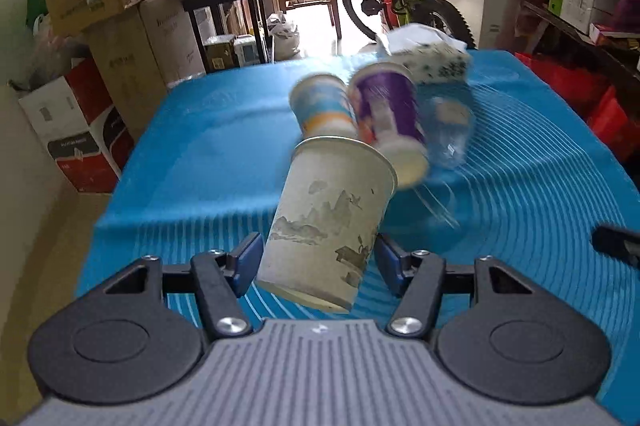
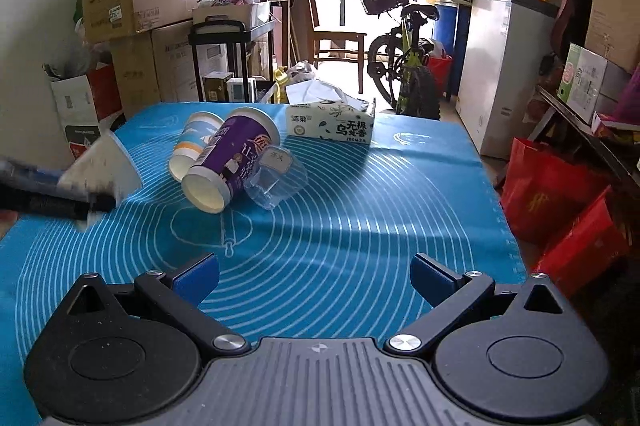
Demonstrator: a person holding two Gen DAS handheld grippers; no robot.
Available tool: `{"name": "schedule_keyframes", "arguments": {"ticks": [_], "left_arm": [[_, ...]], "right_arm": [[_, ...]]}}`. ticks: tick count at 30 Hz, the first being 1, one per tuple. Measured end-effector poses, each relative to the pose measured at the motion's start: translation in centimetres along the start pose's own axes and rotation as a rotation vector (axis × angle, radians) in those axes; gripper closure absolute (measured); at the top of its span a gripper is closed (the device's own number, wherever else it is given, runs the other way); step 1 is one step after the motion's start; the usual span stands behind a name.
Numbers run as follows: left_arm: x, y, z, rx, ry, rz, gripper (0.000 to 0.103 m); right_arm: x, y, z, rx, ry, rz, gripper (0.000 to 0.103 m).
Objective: Flip cup upside down
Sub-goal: 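Grasp the white paper cup's side with the right gripper and lift it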
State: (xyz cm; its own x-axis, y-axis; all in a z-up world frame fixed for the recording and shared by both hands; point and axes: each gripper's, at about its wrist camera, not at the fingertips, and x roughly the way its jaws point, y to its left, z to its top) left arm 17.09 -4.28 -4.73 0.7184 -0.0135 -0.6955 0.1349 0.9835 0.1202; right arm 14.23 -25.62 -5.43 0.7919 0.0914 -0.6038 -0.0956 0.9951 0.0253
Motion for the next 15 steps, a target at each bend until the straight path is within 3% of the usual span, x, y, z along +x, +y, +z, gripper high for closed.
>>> {"name": "schedule_keyframes", "arguments": {"ticks": [4,7,15], "left_arm": [[0.1,-0.4,-2.1,-0.073,0.035,-0.031,0.041],[0.6,-1.1,-2.8,-0.057,0.036,-0.001,0.041],[1.8,-1.1,-3.6,-0.06,0.064,-0.016,0.039]], "right_arm": [[-0.5,0.6,-0.5,-0.021,0.012,-0.004,0.0],[-0.5,1.0,-0.8,-0.035,0.028,-0.005,0.0],[0.4,2.0,-1.4,-0.092,0.081,-0.01,0.0]]}}
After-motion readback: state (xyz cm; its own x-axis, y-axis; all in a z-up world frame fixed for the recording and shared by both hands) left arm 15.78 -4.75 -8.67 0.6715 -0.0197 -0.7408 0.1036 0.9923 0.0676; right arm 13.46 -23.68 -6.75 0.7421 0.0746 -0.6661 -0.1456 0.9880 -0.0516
